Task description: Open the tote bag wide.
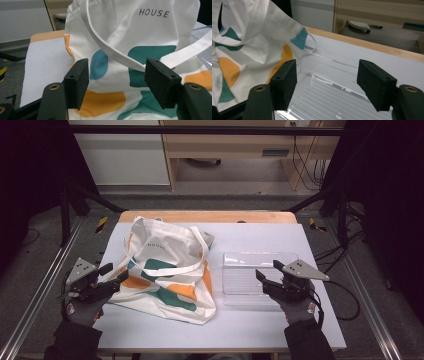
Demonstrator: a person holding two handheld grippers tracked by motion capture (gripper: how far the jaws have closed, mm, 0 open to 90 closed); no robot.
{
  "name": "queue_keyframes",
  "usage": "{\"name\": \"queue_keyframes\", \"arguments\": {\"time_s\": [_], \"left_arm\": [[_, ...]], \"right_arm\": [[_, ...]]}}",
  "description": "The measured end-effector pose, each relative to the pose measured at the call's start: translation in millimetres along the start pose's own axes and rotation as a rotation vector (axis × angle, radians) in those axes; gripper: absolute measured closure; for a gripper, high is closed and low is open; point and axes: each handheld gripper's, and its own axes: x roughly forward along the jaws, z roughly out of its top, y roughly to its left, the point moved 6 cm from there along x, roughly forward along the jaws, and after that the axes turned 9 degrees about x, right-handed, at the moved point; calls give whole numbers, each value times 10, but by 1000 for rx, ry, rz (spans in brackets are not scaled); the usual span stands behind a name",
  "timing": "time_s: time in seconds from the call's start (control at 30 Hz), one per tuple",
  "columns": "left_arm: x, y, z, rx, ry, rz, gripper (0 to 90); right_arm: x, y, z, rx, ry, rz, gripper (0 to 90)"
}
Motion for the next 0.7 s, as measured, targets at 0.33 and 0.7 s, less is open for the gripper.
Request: {"name": "queue_keyframes", "arguments": {"time_s": [0.33,0.7], "left_arm": [[71,-1,113,2,-4,17,404],[240,-58,373,31,-16,20,425]], "right_arm": [[142,220,68,-10,10,37,346],[182,264,68,-18,13,44,352]]}}
